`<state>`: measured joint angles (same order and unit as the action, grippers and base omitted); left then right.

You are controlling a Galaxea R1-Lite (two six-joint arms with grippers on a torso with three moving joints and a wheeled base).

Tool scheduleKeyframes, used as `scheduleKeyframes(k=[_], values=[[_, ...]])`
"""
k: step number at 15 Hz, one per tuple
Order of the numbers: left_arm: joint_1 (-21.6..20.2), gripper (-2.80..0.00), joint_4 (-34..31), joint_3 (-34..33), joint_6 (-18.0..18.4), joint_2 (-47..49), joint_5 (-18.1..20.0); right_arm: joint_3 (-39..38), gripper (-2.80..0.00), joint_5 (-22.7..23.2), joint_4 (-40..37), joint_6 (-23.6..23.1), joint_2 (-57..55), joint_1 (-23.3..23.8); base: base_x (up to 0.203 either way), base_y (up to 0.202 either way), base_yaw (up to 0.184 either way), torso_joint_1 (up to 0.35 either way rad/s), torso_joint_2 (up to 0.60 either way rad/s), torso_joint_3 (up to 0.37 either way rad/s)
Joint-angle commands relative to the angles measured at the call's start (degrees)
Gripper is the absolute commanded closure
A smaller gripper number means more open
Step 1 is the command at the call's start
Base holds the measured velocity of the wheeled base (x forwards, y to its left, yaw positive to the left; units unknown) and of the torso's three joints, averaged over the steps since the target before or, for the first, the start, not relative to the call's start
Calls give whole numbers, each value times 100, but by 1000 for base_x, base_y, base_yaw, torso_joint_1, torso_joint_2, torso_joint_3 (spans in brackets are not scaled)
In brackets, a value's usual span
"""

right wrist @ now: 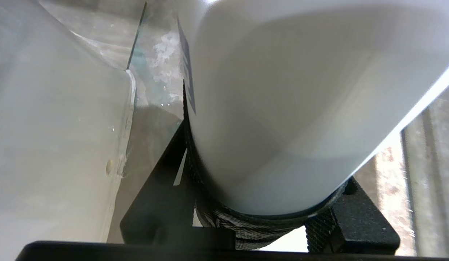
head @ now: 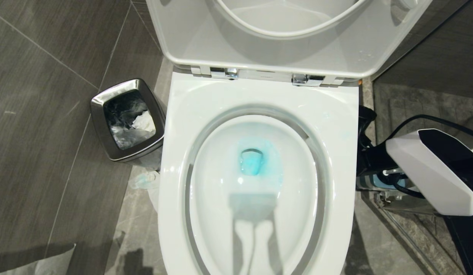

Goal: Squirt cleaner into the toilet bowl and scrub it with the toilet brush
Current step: Place the cleaning agent on the floor

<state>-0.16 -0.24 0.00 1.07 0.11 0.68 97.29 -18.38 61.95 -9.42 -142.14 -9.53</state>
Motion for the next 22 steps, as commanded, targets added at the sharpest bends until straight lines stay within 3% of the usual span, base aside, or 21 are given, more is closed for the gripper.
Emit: scheduleKeyframes(k=[1, 22], values=[[-2, 0, -2, -9, -2, -2, 2, 273, 0, -24, 54, -14, -313, -5, 0, 0, 0, 0, 0, 0], [-2, 0, -2, -9, -1, -2, 2, 537, 0, -16, 152, 2, -648, 197, 0, 0, 0, 0, 0, 0]])
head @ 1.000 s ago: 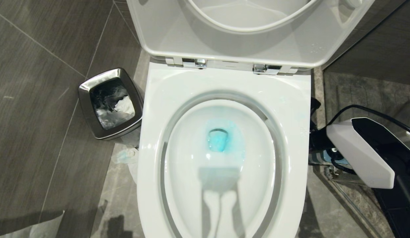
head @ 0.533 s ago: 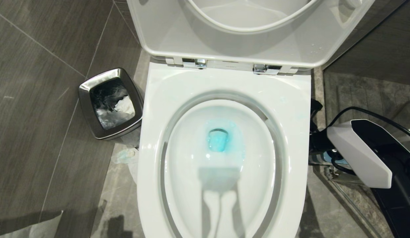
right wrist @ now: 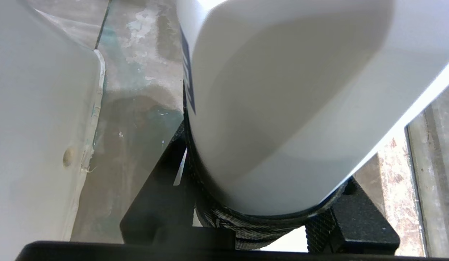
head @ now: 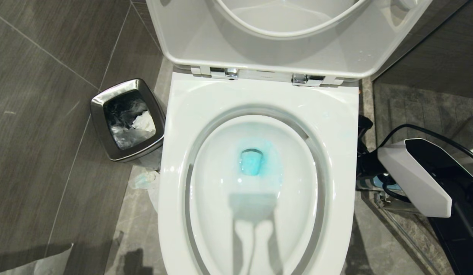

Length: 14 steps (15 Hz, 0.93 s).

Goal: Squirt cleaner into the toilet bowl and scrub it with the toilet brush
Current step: Place the cleaning agent on the floor

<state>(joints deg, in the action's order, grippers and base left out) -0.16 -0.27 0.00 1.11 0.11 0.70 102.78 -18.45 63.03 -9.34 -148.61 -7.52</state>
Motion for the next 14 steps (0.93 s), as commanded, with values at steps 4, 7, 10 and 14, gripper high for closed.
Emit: scheduleKeyframes(k=[4, 7, 10, 14], values=[[-2, 0, 0, -9, 3, -2, 1, -30, 0, -9, 121, 2, -63, -4, 0, 0, 0, 0, 0, 0], [-2, 0, 0, -9, -4, -2, 1, 15, 0, 0, 203, 7, -112, -4, 0, 0, 0, 0, 0, 0], [-2, 0, -8, -9, -5, -2, 1, 78, 0, 2, 479, 7, -234, -4, 0, 0, 0, 0, 0, 0], [-2, 0, 0, -9, 1, -2, 1, 142, 0, 31, 640, -7, -309, -12, 0, 0, 0, 0, 0, 0]])
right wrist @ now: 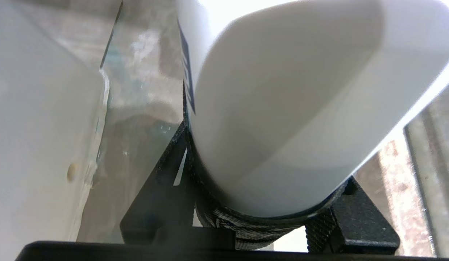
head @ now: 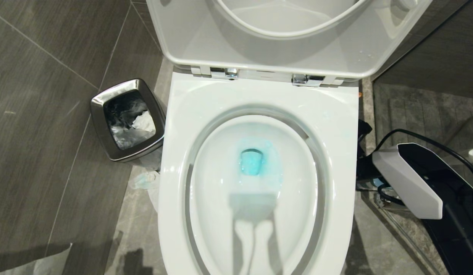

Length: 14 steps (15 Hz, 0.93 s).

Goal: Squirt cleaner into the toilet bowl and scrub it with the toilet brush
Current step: Place the cleaning agent on the floor

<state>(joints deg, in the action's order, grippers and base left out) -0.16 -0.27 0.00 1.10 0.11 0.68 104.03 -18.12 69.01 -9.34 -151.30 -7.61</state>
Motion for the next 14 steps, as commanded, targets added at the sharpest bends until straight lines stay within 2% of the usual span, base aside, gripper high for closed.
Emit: scheduleKeyframes(k=[1, 11, 12, 14], values=[[-2, 0, -2, -9, -5, -2, 2, 21, 0, 7, 42, -7, -47, -2, 0, 0, 0, 0, 0, 0], [-2, 0, -7, -9, -5, -2, 2, 1, 0, -27, 42, -15, -66, 1, 0, 0, 0, 0, 0, 0], [-2, 0, 0, -9, -5, -2, 2, 4, -280, -33, 42, -24, -75, 5, 0, 0, 0, 0, 0, 0], [-2, 0, 0, -9, 4, -2, 2, -5, -280, -33, 42, -7, -90, 5, 0, 0, 0, 0, 0, 0]])
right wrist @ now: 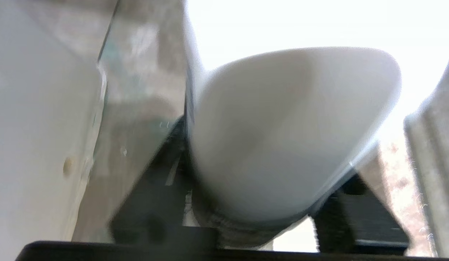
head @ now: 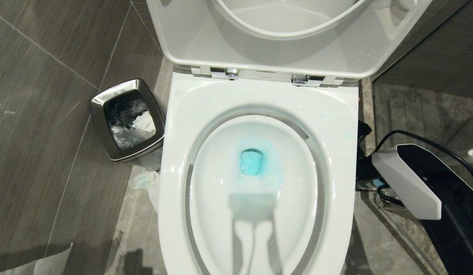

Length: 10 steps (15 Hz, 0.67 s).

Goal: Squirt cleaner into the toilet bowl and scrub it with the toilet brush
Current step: Place the cleaning agent on the floor

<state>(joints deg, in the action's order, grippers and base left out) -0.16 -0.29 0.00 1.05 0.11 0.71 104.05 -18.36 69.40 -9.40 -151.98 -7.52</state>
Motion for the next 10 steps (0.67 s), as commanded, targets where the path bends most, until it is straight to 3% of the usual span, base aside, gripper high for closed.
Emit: scheduleKeyframes(k=[1, 6, 10], values=[[-2, 0, 2, -9, 1, -2, 0, -7, -280, -10, 3, 8, -34, -4, 0, 0, 0, 0, 0, 0], [-2, 0, -6, -9, 1, -2, 0, -137, -280, -14, 12, -1, 78, 23, 0, 0, 0, 0, 0, 0], [-8, 0, -1, -9, 2, -2, 0, -1117, -280, 1, 11, -6, 733, 20, 0, 0, 0, 0, 0, 0]])
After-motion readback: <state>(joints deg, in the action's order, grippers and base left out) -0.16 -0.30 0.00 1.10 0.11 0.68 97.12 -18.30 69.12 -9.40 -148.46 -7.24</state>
